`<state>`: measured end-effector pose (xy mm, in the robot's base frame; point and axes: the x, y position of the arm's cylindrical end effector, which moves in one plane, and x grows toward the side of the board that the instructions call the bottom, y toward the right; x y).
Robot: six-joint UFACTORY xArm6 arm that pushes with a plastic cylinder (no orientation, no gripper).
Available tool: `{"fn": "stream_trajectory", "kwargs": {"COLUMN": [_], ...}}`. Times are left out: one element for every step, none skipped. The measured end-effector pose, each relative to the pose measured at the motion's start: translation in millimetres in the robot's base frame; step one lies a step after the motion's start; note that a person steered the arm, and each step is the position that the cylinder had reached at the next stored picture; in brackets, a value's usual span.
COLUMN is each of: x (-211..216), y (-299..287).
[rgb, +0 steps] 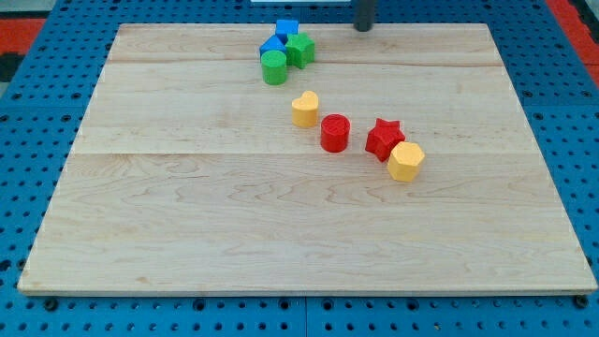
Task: Slightly move the green star towards down
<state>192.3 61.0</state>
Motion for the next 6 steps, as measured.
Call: {"fn": "stream_trajectory", "kwargs": {"x": [10,41,75,73,72,69], "y": [-61,-58,-44,-36,-36,-36]}}
